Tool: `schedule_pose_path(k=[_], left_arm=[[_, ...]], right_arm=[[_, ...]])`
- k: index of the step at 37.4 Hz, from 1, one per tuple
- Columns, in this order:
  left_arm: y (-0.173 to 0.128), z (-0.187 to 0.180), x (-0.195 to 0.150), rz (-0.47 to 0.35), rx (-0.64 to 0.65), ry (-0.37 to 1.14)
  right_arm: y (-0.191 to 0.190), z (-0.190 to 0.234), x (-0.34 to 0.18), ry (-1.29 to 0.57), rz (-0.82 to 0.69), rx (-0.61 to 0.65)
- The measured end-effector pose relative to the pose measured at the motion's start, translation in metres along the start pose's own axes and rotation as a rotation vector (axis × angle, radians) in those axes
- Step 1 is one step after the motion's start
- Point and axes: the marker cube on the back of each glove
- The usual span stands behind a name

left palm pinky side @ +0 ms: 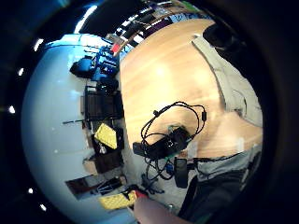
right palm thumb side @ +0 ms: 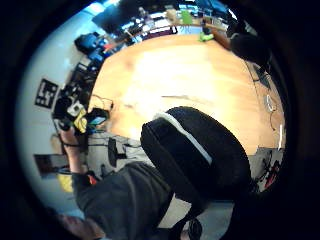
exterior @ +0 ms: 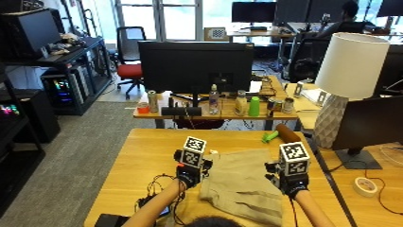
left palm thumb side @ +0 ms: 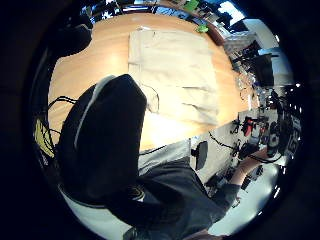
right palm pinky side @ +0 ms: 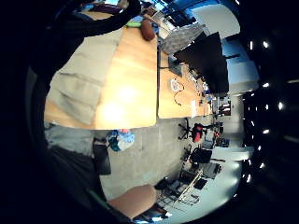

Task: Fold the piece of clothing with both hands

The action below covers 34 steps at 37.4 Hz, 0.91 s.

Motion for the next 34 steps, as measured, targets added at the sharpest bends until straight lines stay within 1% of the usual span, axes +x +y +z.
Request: schedule_pose_path(k=[9, 17, 23, 26, 29, 34], left_arm=[[-0.006, -0.002, 0.001, 0.004, 0.006, 0.0], [-0.011, -0.003, 0.001, 0.001, 0.01, 0.03], [-0.011, -0.007, 0.006, 0.023, -0.002, 0.058], [-0.012, -0.006, 0.011, 0.068, -0.008, 0.081], [-0.011, 0.001, 0.018, 0.151, -0.05, 0.115], [-0.013, 0.033, 0.032, 0.252, -0.105, 0.167]], right_arm=[[-0.003, 0.003, 0.001, -0.013, 0.017, -0.027], [-0.001, -0.006, -0.005, -0.039, -0.003, -0.056], [-0.017, -0.006, 0.007, -0.107, 0.018, -0.071], [-0.02, -0.007, 0.009, -0.159, 0.001, -0.088], [-0.02, 0.0, 0.008, -0.224, -0.058, -0.152], [-0.016, 0.033, -0.001, -0.282, -0.137, -0.252]])
